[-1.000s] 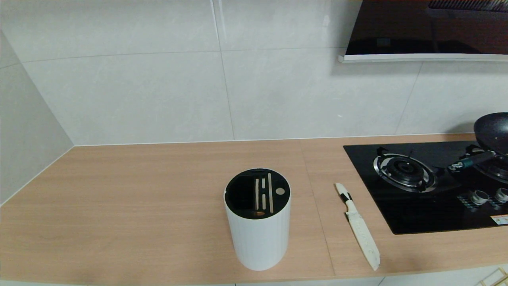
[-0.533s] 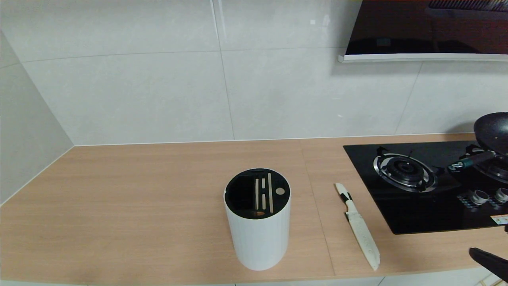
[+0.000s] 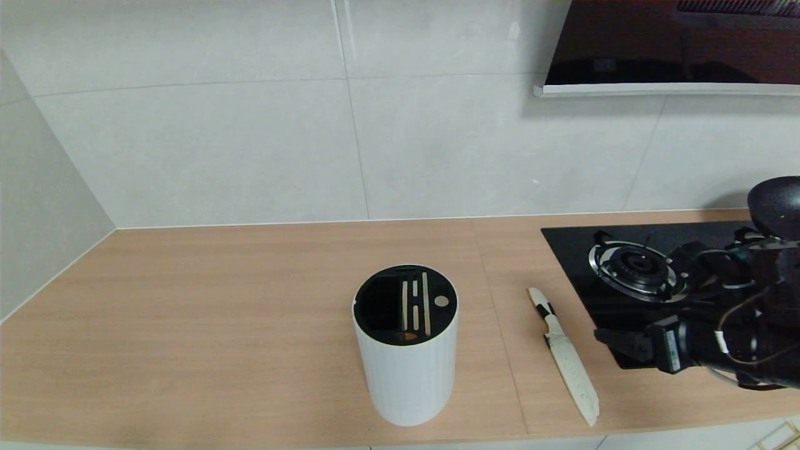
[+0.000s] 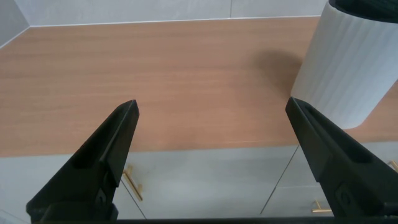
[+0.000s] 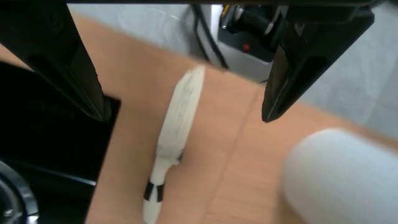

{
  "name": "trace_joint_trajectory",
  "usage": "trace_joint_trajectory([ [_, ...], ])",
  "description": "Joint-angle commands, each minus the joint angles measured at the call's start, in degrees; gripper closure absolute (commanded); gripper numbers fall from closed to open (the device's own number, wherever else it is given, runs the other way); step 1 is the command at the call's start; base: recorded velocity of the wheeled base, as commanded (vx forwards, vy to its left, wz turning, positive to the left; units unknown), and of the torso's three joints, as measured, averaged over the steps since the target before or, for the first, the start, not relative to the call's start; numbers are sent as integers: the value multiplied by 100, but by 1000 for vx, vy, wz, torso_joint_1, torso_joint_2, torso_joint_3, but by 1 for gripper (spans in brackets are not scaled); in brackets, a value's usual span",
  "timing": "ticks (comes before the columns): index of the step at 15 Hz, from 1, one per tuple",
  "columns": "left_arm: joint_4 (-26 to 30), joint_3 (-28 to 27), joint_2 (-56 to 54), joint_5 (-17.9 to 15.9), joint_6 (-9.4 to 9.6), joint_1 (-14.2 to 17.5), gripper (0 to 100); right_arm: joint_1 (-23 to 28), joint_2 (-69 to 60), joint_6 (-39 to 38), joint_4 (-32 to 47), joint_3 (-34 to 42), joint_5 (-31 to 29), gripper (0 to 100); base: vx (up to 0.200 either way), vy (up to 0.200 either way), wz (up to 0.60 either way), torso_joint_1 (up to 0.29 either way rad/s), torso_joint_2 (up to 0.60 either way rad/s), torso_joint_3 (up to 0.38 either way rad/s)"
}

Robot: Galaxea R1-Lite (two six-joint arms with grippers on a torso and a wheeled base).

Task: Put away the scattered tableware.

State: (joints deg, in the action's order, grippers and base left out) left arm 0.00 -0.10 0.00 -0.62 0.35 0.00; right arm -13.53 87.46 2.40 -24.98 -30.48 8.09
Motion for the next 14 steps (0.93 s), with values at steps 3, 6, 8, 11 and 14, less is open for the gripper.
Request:
trace_joint_trajectory([
  [3, 0, 1, 9, 1, 0, 0, 0, -62, 1590, 15, -578, -292, -106, 0, 0, 0, 0, 0, 0, 0],
  [6, 0, 1, 9, 1, 0, 0, 0, -211, 2206, 6, -912, -538, -335, 0, 0, 0, 0, 0, 0, 0],
  [8, 0, 1, 9, 1, 0, 0, 0, -334, 2592, 6, -1079, -556, -555, 0, 0, 0, 0, 0, 0, 0],
  [11, 0, 1, 9, 1, 0, 0, 0, -343, 3260, 6, -1949, -556, -669, 0, 0, 0, 0, 0, 0, 0],
  [14, 0, 1, 9, 1, 0, 0, 0, -343, 3682, 6, -2283, -714, -862, 0, 0, 0, 0, 0, 0, 0],
])
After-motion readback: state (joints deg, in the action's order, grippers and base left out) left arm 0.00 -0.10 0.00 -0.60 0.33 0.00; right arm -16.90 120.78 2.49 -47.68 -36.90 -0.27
